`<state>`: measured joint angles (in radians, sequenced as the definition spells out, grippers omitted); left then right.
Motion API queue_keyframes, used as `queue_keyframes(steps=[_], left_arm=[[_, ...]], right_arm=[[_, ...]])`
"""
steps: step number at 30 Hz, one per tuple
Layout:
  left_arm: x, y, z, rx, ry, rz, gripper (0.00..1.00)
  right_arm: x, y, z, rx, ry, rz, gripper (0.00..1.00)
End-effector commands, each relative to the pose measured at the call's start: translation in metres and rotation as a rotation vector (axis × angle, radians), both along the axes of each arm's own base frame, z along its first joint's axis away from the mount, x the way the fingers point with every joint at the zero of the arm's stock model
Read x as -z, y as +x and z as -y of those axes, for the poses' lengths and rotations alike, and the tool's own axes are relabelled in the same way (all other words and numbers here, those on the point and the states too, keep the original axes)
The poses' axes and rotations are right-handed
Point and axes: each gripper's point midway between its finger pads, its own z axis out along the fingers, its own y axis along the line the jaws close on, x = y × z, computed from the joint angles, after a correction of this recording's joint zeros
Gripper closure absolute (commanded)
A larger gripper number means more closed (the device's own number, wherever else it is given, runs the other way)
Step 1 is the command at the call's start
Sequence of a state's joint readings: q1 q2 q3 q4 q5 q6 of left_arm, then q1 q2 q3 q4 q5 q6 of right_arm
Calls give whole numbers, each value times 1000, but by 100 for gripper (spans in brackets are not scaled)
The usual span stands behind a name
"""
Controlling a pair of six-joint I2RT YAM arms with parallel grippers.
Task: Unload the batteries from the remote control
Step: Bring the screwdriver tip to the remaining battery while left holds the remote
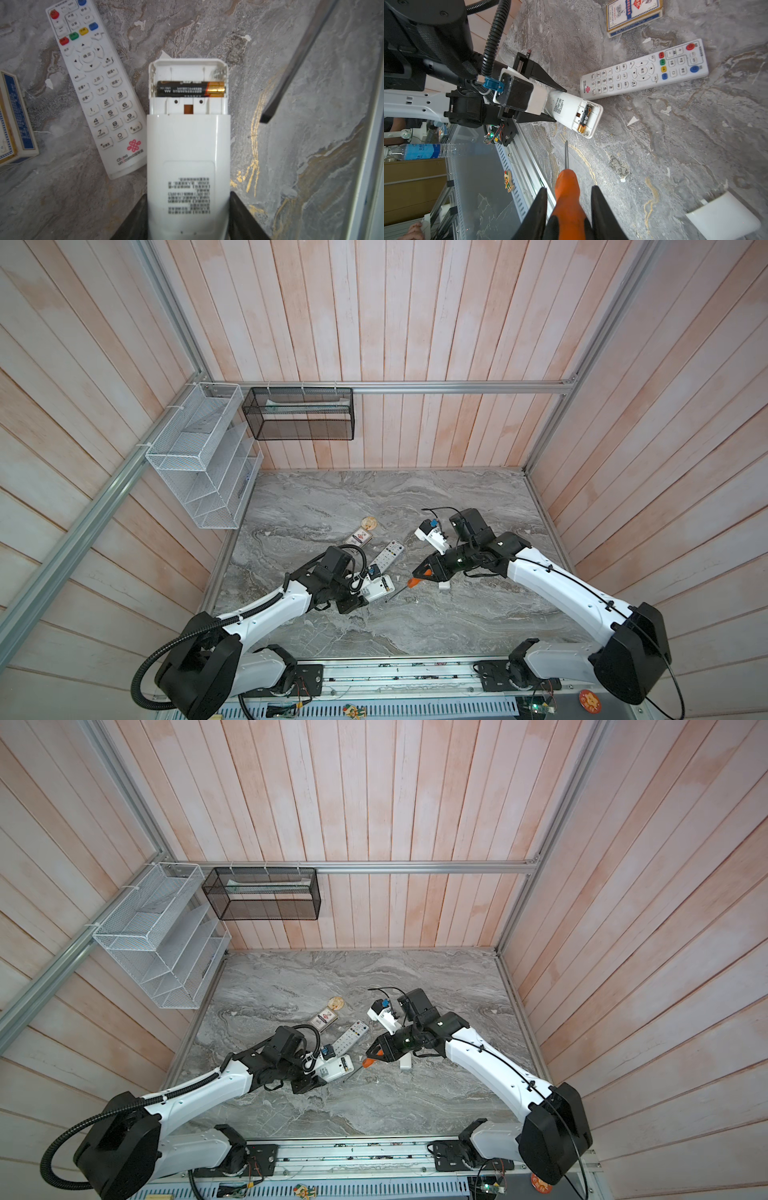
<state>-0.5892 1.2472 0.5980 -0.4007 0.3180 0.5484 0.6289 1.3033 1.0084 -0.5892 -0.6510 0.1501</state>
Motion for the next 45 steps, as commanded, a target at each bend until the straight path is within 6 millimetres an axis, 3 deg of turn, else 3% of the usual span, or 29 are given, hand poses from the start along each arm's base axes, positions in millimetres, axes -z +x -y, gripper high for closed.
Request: queue_keyframes(steps=[1,11,21,45], left_arm=[[-8,5,2,3,-12,43,85],[-6,1,1,19,-9,61,84],[11,-11,7,68,38,14,84],[10,-17,10,87,32,24,84]], right_arm=[[-13,5,-14,-11,64,25,100],[-6,14,-16,-18,22,46,100],[-21,22,-5,2,-12,111,100],[13,29,0,-48,-116,114,100]])
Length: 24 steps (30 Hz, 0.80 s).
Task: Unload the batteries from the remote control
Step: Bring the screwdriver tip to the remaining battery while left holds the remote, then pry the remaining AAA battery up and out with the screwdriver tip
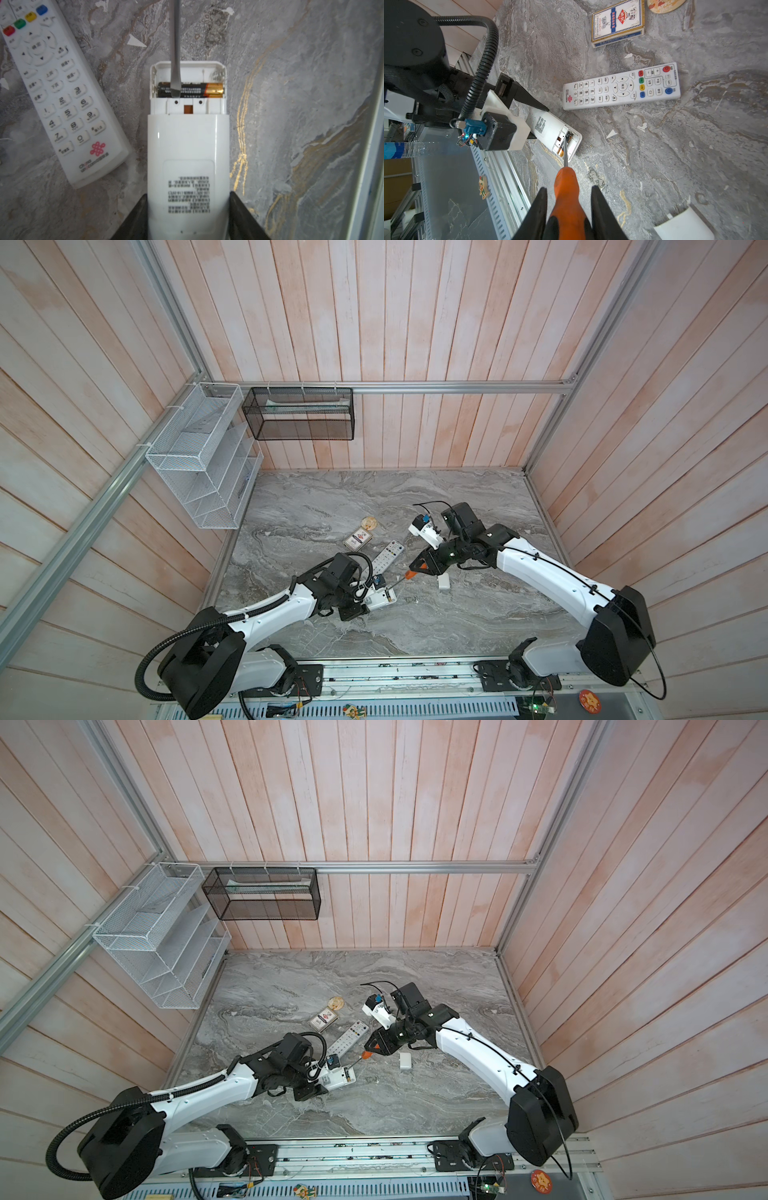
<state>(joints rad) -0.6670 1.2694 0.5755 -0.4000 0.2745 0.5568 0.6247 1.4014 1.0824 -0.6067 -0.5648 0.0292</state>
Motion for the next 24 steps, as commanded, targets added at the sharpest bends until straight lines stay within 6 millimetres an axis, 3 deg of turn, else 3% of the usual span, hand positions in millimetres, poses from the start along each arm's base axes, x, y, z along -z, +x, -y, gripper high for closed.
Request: queue_keyframes(steps=[1,7,15,24], left_arm=[[-5,1,4,24,-26,32,84],[-4,0,4,26,-23,26,84],[-2,0,4,26,-21,18,84],[2,0,7,18,1,12,84]], right_arm=[[3,3,3,-20,-39,18,100],[13,-2,4,-114,-124,74,100],[14,-34,-14,-386,-200,248,100],[13,-46,-31,-462,-232,272,100]])
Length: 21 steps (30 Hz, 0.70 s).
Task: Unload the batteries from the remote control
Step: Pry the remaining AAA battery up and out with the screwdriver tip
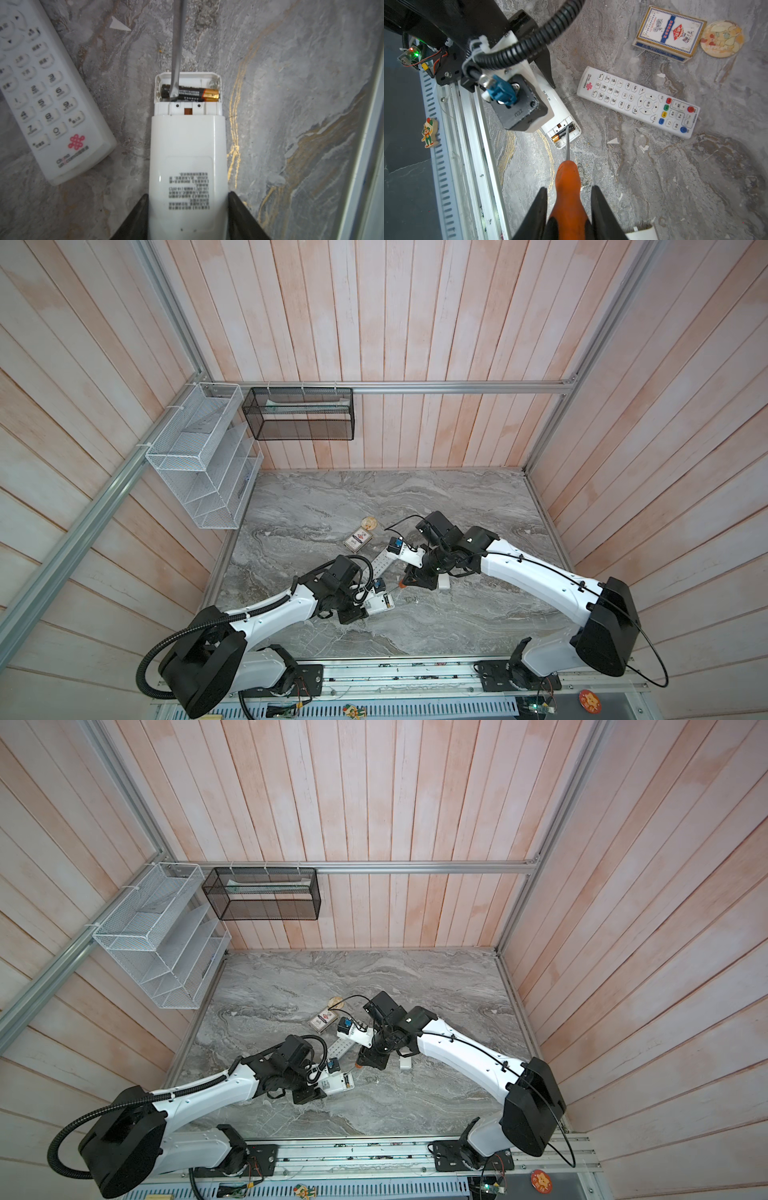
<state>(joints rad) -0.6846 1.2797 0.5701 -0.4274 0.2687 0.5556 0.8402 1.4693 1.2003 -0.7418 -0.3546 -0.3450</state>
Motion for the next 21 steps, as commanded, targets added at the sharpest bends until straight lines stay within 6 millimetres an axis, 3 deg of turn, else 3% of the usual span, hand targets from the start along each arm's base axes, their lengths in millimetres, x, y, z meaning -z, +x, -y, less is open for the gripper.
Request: queue_keyframes(steps=[1,15,21], left_arm=[[-6,10,10,1,-26,46,84],[-9,20,11,-52,6,77,84],[-5,19,10,-48,17,70,84]], right_arm=[[4,-13,-6,-61,-48,-24,100],[-1,-8,-24,-2,-88,-41,100],[-4,-4,-18,12,-114,-12,100]])
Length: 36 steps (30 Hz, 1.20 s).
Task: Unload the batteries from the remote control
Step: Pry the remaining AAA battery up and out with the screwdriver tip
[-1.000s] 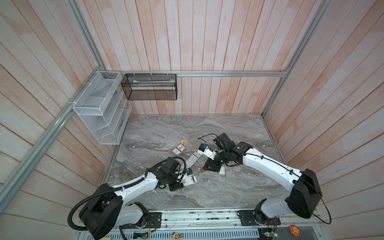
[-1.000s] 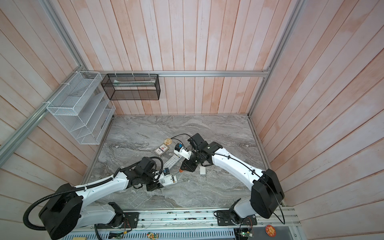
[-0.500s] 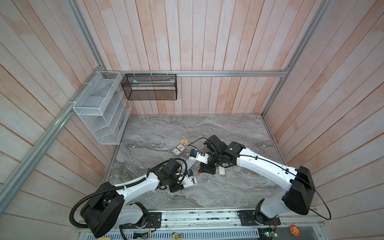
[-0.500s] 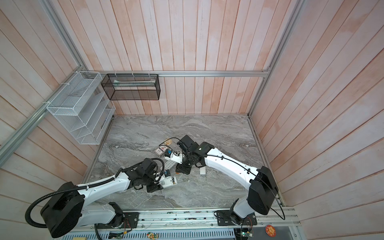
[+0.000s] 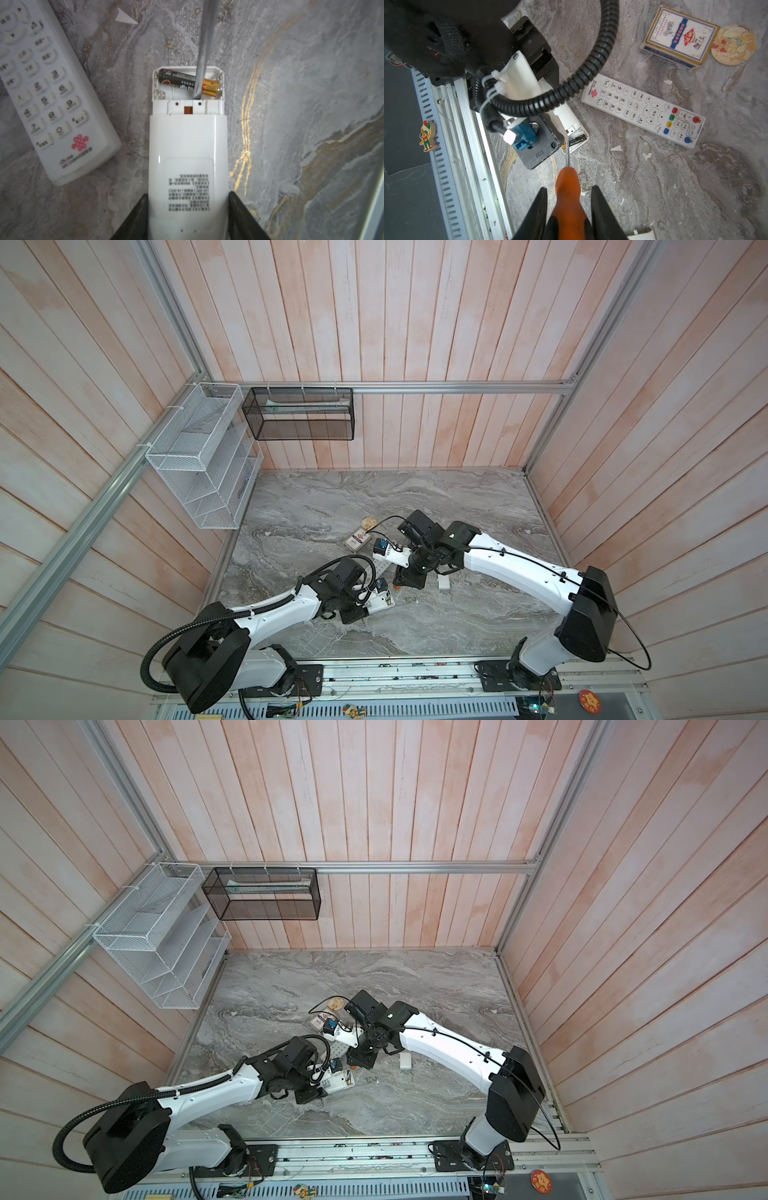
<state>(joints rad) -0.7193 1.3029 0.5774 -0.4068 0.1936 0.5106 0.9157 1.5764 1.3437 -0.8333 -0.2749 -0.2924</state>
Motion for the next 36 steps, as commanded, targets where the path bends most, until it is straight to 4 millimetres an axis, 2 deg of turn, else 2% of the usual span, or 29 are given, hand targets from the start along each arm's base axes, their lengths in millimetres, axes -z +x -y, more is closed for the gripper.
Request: queue_keyframes(steps=[1,6,11,18,25,32,36], left_arm=[[-9,13,10,-8,-23,44,84],[-5,14,9,-6,-9,39,84],[2,15,7,-12,26,18,84],[7,13,9,-1,35,-11,85],[6,8,14,14,11,-39,85],[-5,-15,35,62,-96,-265,86],[-17,-14,41,25,-165,-413,87]], right_arm=[[-4,-1,6,11,-44,6,100],[-6,6,17,28,-96,53,100],[-11,12,20,41,-101,75,100],[-17,18,18,44,-86,94,100],[-13,24,14,58,-47,85,100],[-12,30,3,54,-14,75,100],[-13,34,2,55,-14,82,100]])
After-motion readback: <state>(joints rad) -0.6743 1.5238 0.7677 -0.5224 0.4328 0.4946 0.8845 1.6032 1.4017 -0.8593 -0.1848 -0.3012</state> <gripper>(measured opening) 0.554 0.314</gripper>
